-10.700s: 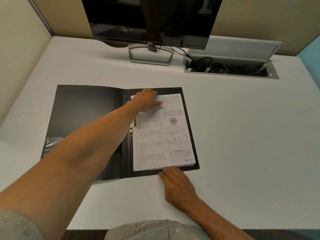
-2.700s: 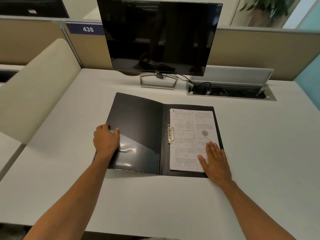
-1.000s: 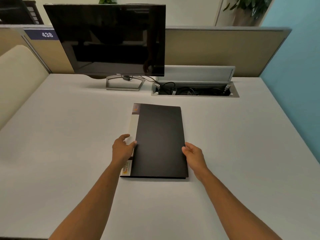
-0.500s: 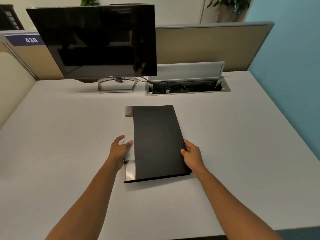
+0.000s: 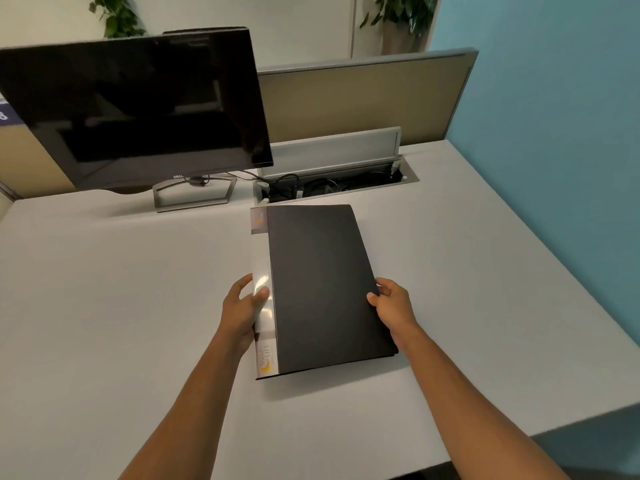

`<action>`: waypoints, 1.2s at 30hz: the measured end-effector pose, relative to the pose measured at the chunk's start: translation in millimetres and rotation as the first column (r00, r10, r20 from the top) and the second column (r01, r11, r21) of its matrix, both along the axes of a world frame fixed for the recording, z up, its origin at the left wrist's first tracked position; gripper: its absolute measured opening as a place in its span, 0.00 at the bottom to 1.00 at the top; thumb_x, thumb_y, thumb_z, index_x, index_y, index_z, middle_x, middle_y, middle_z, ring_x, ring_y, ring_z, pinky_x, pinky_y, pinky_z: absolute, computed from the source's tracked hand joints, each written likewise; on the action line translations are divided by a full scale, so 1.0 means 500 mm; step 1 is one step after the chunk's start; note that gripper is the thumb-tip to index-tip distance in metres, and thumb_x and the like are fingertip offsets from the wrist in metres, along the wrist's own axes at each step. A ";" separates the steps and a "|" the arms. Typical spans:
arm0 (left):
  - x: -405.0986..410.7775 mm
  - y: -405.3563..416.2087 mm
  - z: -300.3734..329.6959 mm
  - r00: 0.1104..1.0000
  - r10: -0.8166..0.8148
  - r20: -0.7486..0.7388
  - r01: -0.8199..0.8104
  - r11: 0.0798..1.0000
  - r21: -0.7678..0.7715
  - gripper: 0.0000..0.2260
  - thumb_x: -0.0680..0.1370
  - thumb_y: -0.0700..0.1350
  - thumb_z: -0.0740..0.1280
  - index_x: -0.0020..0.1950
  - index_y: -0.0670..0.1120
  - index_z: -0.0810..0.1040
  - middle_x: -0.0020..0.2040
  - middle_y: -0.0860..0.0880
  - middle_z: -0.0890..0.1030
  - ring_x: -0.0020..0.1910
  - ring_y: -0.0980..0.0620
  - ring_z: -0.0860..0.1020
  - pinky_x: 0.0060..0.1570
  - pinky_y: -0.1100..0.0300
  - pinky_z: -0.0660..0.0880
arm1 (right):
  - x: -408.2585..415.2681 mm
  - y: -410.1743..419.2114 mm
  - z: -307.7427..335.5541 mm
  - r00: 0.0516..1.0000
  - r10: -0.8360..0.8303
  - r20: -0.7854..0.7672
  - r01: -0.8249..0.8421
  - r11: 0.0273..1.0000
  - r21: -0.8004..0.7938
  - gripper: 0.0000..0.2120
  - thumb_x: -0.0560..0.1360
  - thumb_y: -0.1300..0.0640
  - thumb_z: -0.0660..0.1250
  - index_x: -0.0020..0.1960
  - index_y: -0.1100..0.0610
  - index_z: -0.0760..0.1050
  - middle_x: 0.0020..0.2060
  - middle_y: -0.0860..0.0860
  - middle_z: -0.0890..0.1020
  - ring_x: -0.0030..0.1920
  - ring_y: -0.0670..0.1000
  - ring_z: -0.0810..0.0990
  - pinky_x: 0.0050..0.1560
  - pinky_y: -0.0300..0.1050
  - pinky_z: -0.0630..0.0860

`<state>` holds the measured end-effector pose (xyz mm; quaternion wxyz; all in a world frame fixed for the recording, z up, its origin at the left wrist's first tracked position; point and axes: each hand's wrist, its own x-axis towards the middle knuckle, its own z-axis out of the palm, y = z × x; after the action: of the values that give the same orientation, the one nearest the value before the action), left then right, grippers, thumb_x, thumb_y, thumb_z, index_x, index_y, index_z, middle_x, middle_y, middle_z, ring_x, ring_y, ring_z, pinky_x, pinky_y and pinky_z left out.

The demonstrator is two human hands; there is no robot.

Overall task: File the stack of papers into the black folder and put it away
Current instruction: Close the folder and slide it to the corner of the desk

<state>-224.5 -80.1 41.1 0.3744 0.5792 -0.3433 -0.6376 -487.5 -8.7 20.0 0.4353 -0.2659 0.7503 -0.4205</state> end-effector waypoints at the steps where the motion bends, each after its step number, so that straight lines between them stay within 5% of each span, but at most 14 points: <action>1: -0.015 -0.003 0.002 1.000 -0.007 -0.001 0.007 1.000 -0.008 0.22 0.74 0.42 0.71 0.67 0.52 0.70 0.60 0.40 0.78 0.52 0.36 0.80 0.51 0.35 0.77 | -0.017 -0.002 0.001 1.000 -0.001 0.011 0.001 1.000 -0.002 0.22 0.77 0.61 0.64 0.70 0.53 0.67 0.65 0.53 0.75 0.61 0.54 0.75 0.64 0.51 0.72; 12: -0.255 -0.002 0.003 1.000 -0.004 0.029 0.004 1.000 -0.020 0.19 0.76 0.43 0.69 0.63 0.55 0.69 0.59 0.43 0.77 0.52 0.39 0.80 0.48 0.43 0.79 | -0.260 -0.004 0.017 0.999 0.033 0.031 -0.031 0.998 -0.054 0.20 0.76 0.64 0.65 0.67 0.54 0.70 0.56 0.52 0.81 0.52 0.50 0.80 0.56 0.46 0.77; 23: -0.552 -0.001 -0.019 0.994 -0.032 0.104 0.035 0.999 -0.030 0.20 0.76 0.43 0.68 0.67 0.53 0.68 0.59 0.46 0.77 0.50 0.43 0.79 0.46 0.48 0.79 | -0.549 -0.005 0.010 0.996 0.019 -0.092 -0.020 1.000 -0.011 0.22 0.76 0.65 0.65 0.68 0.54 0.69 0.61 0.53 0.78 0.59 0.54 0.77 0.62 0.51 0.74; 27: -0.638 -0.009 -0.024 0.984 -0.067 0.165 0.076 0.996 -0.046 0.19 0.77 0.45 0.68 0.65 0.54 0.67 0.59 0.49 0.75 0.49 0.46 0.79 0.47 0.50 0.78 | -0.633 -0.009 0.007 0.994 -0.010 -0.105 0.009 1.000 -0.017 0.21 0.76 0.67 0.64 0.66 0.53 0.71 0.53 0.48 0.79 0.51 0.47 0.78 0.49 0.36 0.75; 31: -0.707 -0.020 -0.029 0.964 -0.116 0.239 0.136 0.988 -0.068 0.19 0.77 0.47 0.67 0.66 0.53 0.66 0.57 0.52 0.74 0.45 0.51 0.77 0.37 0.61 0.74 | -0.702 -0.018 0.003 0.989 -0.029 -0.143 0.030 1.000 0.005 0.21 0.75 0.69 0.63 0.65 0.54 0.71 0.52 0.47 0.77 0.48 0.46 0.77 0.49 0.36 0.73; 36: -0.767 -0.033 -0.038 0.941 -0.169 0.292 0.193 0.980 -0.055 0.19 0.78 0.47 0.66 0.67 0.51 0.67 0.61 0.49 0.76 0.47 0.50 0.78 0.43 0.56 0.76 | -0.765 -0.031 -0.007 0.980 -0.057 -0.193 0.062 0.998 0.019 0.19 0.73 0.71 0.62 0.60 0.55 0.74 0.54 0.52 0.81 0.46 0.49 0.80 0.44 0.38 0.75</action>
<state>-608.2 -96.7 22.3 0.2845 0.6150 -0.4719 -0.5641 -870.2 -24.3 16.6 0.3513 -0.2771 0.8017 -0.3962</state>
